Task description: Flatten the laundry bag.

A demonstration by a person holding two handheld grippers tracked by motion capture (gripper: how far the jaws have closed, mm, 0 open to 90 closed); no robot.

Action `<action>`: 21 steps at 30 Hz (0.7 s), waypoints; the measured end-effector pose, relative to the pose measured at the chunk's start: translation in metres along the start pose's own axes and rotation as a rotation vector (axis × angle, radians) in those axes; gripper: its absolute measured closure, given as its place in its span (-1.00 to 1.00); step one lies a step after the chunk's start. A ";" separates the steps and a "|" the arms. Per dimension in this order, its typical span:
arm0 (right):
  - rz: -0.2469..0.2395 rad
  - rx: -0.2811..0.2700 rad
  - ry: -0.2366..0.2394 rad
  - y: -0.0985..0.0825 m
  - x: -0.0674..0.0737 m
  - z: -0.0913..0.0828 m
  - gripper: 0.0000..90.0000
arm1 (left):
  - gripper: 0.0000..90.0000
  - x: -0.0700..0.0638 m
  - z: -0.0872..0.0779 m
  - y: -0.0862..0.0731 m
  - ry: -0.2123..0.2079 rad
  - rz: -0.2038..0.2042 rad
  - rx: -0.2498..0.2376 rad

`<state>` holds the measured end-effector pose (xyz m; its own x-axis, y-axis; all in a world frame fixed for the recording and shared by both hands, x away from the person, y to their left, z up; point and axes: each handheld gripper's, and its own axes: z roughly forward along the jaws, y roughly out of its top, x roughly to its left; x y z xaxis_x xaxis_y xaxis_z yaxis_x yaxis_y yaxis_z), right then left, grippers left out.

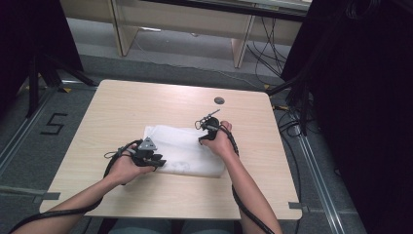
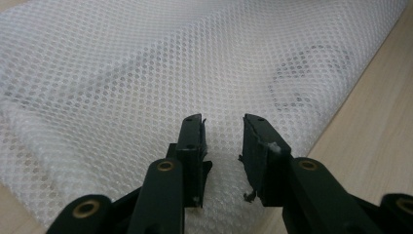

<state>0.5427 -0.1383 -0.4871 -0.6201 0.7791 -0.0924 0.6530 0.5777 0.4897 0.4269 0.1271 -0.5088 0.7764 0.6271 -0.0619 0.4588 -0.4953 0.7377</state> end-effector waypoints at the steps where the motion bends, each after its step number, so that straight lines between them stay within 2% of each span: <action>1: 0.015 0.015 0.026 0.000 0.001 -0.001 0.09 | 0.53 0.000 0.001 0.000 -0.001 0.001 0.001; 2: 0.021 0.020 0.033 0.000 0.001 -0.001 0.17 | 0.53 0.000 0.001 0.000 -0.001 0.001 0.001; 3: 0.006 0.012 0.035 0.000 0.001 -0.001 0.25 | 0.53 0.000 0.001 -0.001 -0.003 0.001 0.002; 4: 0.006 0.012 0.035 0.000 0.001 -0.001 0.25 | 0.53 0.000 0.001 -0.001 -0.003 0.001 0.002; 6: -0.023 0.012 0.050 0.001 0.003 -0.002 0.47 | 0.53 0.000 0.001 -0.001 0.001 -0.001 0.002; 7: -0.023 0.012 0.050 0.001 0.003 -0.002 0.47 | 0.53 0.000 0.001 -0.001 0.001 -0.001 0.002; 8: -0.018 0.025 0.056 0.001 0.007 -0.002 0.62 | 0.54 -0.001 0.001 -0.001 0.003 -0.002 0.002; 10: -0.017 0.024 0.072 0.002 0.008 -0.002 0.69 | 0.54 0.000 0.001 -0.001 0.005 0.003 0.006; 11: -0.036 0.031 0.060 0.003 0.010 -0.003 0.80 | 0.54 0.000 0.002 -0.002 0.004 -0.004 0.008; 14: -0.046 0.051 0.055 0.004 0.013 -0.004 0.89 | 0.55 0.000 0.002 -0.002 0.001 -0.006 0.007; 18: -0.081 0.060 0.030 0.006 0.017 -0.006 0.98 | 0.56 0.000 0.003 -0.002 0.009 -0.011 0.008; 19: -0.067 0.060 0.041 0.006 0.018 -0.008 0.99 | 0.56 0.000 0.003 -0.003 0.000 -0.029 0.006; 21: -0.061 0.057 0.039 0.006 0.018 -0.011 0.99 | 0.57 0.001 0.003 -0.002 0.003 -0.012 0.008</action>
<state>0.5308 -0.1236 -0.4768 -0.6756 0.7323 -0.0861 0.6362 0.6379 0.4340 0.4274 0.1272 -0.5123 0.7697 0.6347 -0.0687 0.4715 -0.4926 0.7315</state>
